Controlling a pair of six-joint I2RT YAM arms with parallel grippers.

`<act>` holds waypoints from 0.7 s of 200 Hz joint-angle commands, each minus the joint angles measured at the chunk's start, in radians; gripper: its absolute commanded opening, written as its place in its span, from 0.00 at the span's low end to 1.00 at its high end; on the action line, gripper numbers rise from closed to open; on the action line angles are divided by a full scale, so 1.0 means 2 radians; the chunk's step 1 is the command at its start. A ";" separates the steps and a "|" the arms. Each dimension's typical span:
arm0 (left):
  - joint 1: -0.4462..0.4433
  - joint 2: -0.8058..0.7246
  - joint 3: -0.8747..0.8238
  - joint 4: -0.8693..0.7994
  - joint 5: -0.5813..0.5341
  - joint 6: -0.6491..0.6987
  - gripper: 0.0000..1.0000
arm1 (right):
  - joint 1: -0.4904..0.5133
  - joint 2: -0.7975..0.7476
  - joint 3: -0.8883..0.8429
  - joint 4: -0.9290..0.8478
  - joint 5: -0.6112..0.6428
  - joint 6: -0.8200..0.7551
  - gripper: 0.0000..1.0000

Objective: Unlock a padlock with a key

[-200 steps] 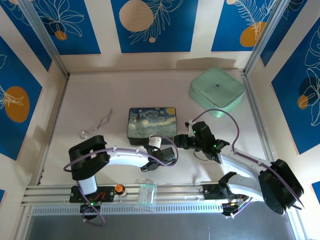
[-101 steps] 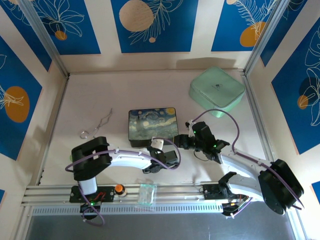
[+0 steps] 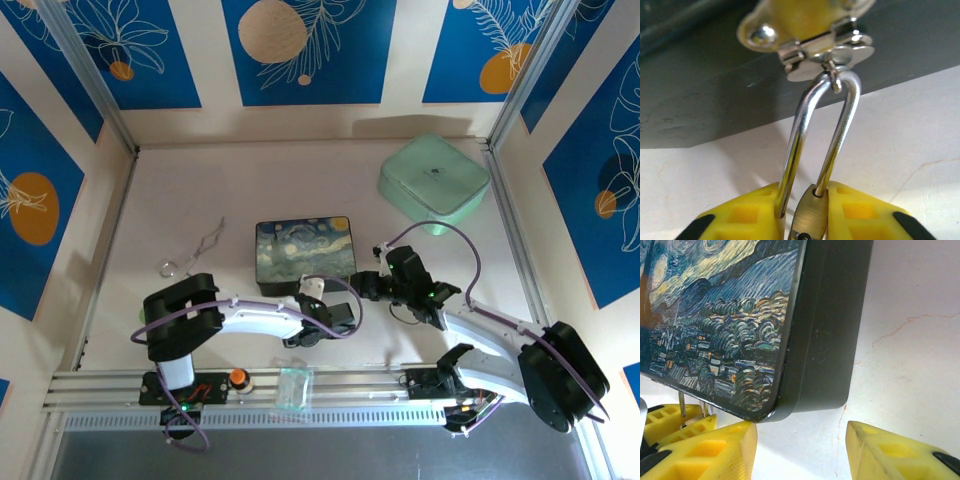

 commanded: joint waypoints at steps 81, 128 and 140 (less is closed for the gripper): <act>0.002 0.032 0.021 -0.038 -0.001 0.012 0.20 | -0.020 -0.018 -0.013 -0.008 0.000 0.023 0.50; 0.004 0.018 0.009 -0.036 0.004 0.025 0.26 | -0.030 -0.021 -0.020 -0.006 -0.003 0.027 0.50; 0.003 0.025 0.013 -0.040 0.007 0.025 0.26 | -0.032 -0.021 -0.020 -0.002 -0.005 0.029 0.50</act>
